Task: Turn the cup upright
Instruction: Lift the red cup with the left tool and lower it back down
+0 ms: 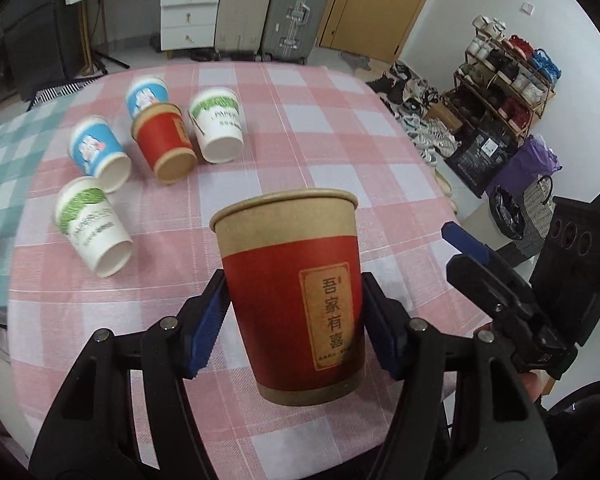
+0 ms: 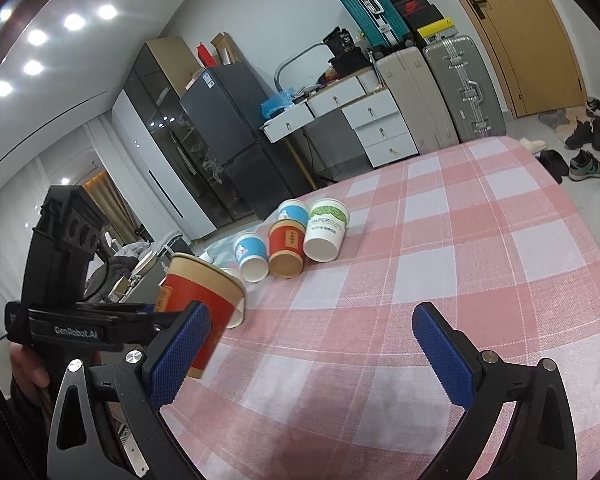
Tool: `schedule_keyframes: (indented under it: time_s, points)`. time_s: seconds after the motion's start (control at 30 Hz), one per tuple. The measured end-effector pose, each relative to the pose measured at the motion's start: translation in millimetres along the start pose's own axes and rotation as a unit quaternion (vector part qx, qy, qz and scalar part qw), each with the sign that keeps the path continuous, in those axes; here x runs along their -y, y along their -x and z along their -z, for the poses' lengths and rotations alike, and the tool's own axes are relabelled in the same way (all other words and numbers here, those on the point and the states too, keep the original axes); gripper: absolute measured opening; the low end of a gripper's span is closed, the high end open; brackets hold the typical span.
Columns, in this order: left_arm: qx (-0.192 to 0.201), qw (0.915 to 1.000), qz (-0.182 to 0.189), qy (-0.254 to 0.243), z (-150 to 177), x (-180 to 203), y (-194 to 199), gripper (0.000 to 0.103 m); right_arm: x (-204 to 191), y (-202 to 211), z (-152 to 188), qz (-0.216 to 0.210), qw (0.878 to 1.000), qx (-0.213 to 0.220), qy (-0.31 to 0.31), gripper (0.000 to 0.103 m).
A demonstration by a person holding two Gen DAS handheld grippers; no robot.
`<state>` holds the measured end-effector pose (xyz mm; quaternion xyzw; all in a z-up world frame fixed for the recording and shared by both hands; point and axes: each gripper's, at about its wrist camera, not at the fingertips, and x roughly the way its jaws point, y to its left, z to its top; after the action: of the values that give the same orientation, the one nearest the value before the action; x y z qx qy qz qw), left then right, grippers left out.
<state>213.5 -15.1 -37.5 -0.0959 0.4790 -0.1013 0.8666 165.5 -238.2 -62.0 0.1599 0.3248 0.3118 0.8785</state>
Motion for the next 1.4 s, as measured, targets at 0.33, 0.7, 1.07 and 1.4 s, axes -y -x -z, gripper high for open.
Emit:
schedule_keyframes:
  time_s: [0.33,0.7,1.07,1.4]
  points:
    - [0.031,0.9991,0.022,0.017,49,-34,105,0.062,-69,28,6,0.021,0.999,0.007,0.045,0.103]
    - [0.029,0.9986,0.034,0.027,93,-61,130,0.062,-121,30,30,0.061,0.995,-0.012,0.075,0.103]
    - [-0.007,0.9980,0.007,0.062,113,-72,53,0.062,-92,-15,26,0.010,0.993,-0.076,0.093,0.103]
    - [-0.048,0.9939,-0.043,0.089,139,-77,-2,0.062,-58,-69,23,-0.058,0.984,-0.149,0.085,0.103]
